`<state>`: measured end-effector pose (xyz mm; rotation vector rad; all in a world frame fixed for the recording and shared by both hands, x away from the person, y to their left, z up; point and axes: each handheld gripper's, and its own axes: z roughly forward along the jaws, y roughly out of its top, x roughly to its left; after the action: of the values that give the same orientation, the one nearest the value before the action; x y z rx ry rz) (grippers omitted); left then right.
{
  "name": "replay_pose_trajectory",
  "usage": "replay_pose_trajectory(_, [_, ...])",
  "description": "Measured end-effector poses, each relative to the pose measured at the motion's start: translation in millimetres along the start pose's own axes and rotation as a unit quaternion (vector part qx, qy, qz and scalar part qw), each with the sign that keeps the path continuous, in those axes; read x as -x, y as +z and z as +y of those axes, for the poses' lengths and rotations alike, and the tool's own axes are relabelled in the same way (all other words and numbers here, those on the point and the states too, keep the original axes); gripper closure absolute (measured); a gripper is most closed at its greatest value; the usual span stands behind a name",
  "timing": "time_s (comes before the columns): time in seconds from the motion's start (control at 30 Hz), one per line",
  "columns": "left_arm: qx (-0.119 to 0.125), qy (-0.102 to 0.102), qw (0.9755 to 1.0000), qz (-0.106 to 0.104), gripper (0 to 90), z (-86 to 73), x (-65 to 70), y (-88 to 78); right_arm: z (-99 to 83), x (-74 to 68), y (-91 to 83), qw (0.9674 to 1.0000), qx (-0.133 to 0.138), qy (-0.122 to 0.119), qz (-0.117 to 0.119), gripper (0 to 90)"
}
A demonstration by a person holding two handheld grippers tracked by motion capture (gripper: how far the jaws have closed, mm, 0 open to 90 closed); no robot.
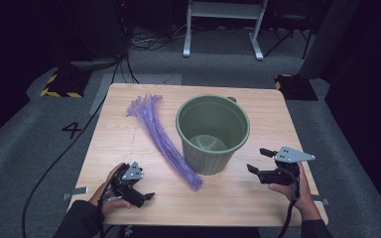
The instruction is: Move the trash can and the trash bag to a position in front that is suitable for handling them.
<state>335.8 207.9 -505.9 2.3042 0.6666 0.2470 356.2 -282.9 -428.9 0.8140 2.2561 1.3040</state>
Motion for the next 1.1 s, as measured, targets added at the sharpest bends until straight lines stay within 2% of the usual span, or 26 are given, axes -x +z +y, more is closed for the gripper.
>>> replay_pose_trajectory(0.2, [0.000,-0.001,1.0000,0.000,0.2,0.0,0.0,0.0,16.9,-2.8,-5.2,0.9997,0.018,-0.012,0.007,22.4])
replay_pose_trajectory(0.57, [0.000,0.000,1.0000,0.000,0.1,0.0,-0.1,0.0,41.7,-9.7,-12.7,0.9987,0.031,-0.038,0.014,22.7])
replay_pose_trajectory(0.93, [0.000,0.000,1.0000,0.000,0.1,0.0,-0.2,0.1,59.5,-13.5,-15.7,0.9980,0.033,-0.052,0.012,22.0])
replay_pose_trajectory(1.1, [0.000,-0.001,1.0000,0.000,0.1,0.0,-0.1,0.0,73.0,-18.9,-15.4,0.9969,0.038,-0.067,0.016,21.8])
